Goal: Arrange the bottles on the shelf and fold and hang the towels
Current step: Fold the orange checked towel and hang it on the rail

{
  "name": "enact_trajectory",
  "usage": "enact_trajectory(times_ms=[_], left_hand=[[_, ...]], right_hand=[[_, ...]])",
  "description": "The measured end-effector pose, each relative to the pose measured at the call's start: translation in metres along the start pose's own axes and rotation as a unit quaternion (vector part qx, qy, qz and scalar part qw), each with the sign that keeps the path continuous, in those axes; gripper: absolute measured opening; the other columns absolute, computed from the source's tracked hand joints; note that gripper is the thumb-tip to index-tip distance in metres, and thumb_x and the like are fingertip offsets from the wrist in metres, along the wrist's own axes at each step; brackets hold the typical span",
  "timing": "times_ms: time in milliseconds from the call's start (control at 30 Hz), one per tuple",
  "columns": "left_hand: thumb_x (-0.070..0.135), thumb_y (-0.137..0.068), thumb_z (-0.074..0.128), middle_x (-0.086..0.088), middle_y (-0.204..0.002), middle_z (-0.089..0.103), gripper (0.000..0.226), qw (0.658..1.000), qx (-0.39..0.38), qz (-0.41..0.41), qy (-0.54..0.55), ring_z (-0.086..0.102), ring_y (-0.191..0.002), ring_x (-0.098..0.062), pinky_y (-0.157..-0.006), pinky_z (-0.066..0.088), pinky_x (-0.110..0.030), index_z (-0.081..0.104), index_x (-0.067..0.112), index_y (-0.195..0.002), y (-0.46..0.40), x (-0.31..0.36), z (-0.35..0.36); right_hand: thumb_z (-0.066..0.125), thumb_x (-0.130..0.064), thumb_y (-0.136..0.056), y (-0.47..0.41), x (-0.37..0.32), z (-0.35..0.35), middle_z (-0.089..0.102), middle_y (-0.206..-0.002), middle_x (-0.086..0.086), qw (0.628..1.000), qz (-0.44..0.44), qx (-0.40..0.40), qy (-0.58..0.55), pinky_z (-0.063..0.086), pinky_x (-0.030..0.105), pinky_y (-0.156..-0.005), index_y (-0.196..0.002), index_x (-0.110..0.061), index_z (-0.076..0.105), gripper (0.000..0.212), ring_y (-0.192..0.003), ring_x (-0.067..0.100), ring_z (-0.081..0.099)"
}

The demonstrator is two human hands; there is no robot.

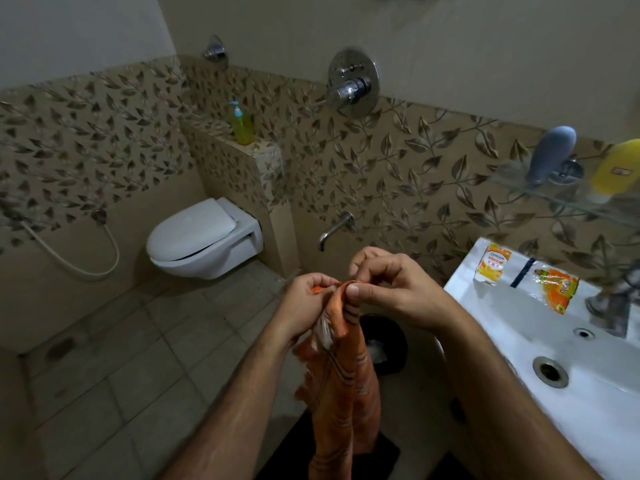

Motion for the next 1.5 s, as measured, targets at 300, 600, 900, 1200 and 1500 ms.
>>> enact_trajectory(times_ms=[300,600,900,1200,1500], left_hand=[[0.005,-0.090,0.063,-0.003,-0.087,0.065,0.026,0.995,-0.047,0.058,0.067,0.061,-0.076,-0.009,-0.072,0.051,-0.025,0.064,0.018,-0.113,0.007,-0.009,-0.030],[0.016,-0.085,0.070,-0.010,-0.085,0.058,0.030,0.976,-0.065,0.077,0.193,0.056,-0.076,-0.017,-0.073,0.052,-0.031,0.065,0.026,-0.112,0.014,-0.013,-0.040],[0.010,-0.069,0.070,-0.009,-0.067,0.066,0.018,0.930,-0.007,-0.036,0.366,0.064,-0.058,-0.016,-0.057,0.056,-0.028,0.060,0.005,-0.084,0.018,-0.011,-0.033],[0.013,-0.089,0.063,-0.015,-0.075,0.070,0.015,0.943,-0.028,-0.032,0.329,0.069,-0.066,-0.021,-0.060,0.057,-0.029,0.070,0.000,-0.087,0.022,-0.002,-0.030],[0.027,-0.089,0.059,-0.014,-0.080,0.072,0.028,0.956,-0.061,0.002,0.286,0.070,-0.072,-0.021,-0.067,0.058,-0.030,0.077,0.008,-0.079,0.022,0.004,-0.026]], right_hand=[[0.069,-0.017,-0.090,-0.004,-0.001,0.023,0.075,-0.079,0.005,0.986,0.121,0.061,0.093,0.055,0.034,-0.073,-0.085,-0.011,0.074,0.009,-0.073,0.015,0.070],[0.078,-0.016,-0.081,-0.009,0.006,0.051,0.073,-0.078,0.012,0.974,0.189,0.107,0.057,0.057,0.037,-0.069,-0.081,-0.004,0.070,0.014,-0.071,0.022,0.070],[0.075,-0.014,-0.083,-0.010,0.014,0.073,0.073,-0.077,0.015,0.957,0.195,0.205,-0.059,0.057,0.039,-0.069,-0.080,-0.006,0.072,0.010,-0.069,0.021,0.067],[0.075,-0.021,-0.085,-0.011,0.018,0.077,0.072,-0.074,0.007,0.948,0.174,0.265,0.001,0.057,0.034,-0.066,-0.076,-0.010,0.070,0.015,-0.067,0.015,0.067],[0.072,-0.026,-0.086,-0.012,0.022,0.079,0.067,-0.070,-0.005,0.931,0.123,0.320,0.126,0.051,0.023,-0.061,-0.075,-0.020,0.066,0.014,-0.067,0.005,0.062]])
Point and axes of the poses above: each hand's wrist, its own y-axis away from the middle knuckle, its own z-axis out of the palm, x = y × z, the point moved 1 cm from there along -y, towards the middle knuckle
